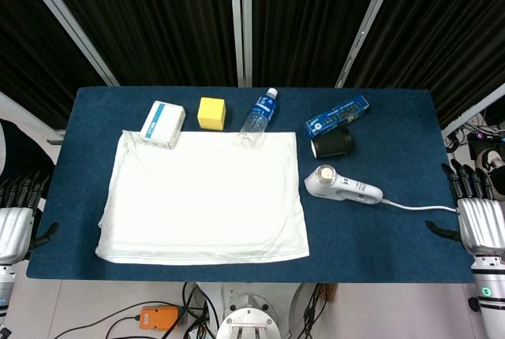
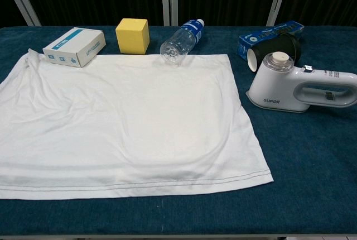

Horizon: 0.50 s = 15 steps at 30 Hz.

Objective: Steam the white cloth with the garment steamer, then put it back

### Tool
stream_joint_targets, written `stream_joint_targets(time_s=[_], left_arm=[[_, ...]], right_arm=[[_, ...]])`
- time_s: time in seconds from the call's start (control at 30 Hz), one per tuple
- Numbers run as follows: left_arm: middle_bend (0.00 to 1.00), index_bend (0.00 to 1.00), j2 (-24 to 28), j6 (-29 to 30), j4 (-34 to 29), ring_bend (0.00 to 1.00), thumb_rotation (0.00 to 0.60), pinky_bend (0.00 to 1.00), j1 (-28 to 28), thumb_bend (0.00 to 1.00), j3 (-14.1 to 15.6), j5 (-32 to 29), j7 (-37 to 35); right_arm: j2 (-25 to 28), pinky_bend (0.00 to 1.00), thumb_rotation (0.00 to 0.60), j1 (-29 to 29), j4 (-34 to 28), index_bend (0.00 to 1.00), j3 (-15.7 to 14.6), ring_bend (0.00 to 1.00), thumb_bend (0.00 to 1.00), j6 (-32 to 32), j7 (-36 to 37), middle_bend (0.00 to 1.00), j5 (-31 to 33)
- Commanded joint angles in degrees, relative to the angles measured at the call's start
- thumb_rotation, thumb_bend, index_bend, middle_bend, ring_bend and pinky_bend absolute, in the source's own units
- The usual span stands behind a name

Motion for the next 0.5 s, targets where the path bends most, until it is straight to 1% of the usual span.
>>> stream_joint_targets(time_s=[0.03, 0.1, 0.2, 0.27, 0.33, 0.4, 0.5], left_arm=[[0.0, 0.0, -0.3, 0.0, 0.5, 0.0, 0.6, 0.0, -0.1, 0.18, -0.2, 0.0, 0.2], [0.0, 0.0, -0.6, -0.2, 0.7, 0.0, 0.6, 0.0, -0.3, 0.18, -0.2, 0.0, 0.2], [0.0, 0.0, -0.7, -0.6, 0.9, 0.0, 0.6, 0.0, -0.6, 0.18, -0.2, 0.2, 0.1], [0.0, 0.0, -0.8, -0.6, 1.1, 0.0, 0.6, 0.0, -0.7, 0.18, -0.2, 0.5, -0.1], [0.0, 0.0, -1.0, -0.5, 1.2, 0.0, 0.6, 0.0, -0.7, 0.18, -0.1, 0.8, -0.3], [0.0, 0.0, -1.1, -0.6, 1.4, 0.0, 0.6, 0.0, -0.8, 0.18, 0.0, 0.9, -0.5], [0.0, 0.0, -1.2, -0.9, 1.6, 0.0, 0.6, 0.0, -0.8, 0.18, 0.2, 1.1, -0.7]], right_arm=[[-0.9, 0.0, 0.6, 0.6, -0.5, 0.0, 0.6, 0.0, 0.03, -0.7, -0.9, 0.03, 1.3], [-1.7, 0.02, 0.6, 1.3, -1.5, 0.0, 1.1, 0.0, 0.03, -1.8, -2.0, 0.03, 2.5], [-2.1, 0.04, 0.6, 3.4, -4.1, 0.0, 2.2, 0.0, 0.03, -5.3, -2.6, 0.04, 5.3], [-2.3, 0.06, 0.6, 5.0, -5.4, 0.0, 3.3, 0.0, 0.03, -7.8, -2.6, 0.06, 7.4], [-3.2, 0.11, 0.6, 7.2, -6.3, 0.0, 4.6, 0.02, 0.05, -10.7, -2.6, 0.1, 10.2], [-4.3, 0.14, 0.6, 9.2, -6.9, 0.03, 5.7, 0.05, 0.06, -13.4, -4.0, 0.13, 13.6], [-5.9, 0.16, 0.6, 11.6, -7.5, 0.11, 6.6, 0.1, 0.07, -16.4, -6.5, 0.15, 18.6]])
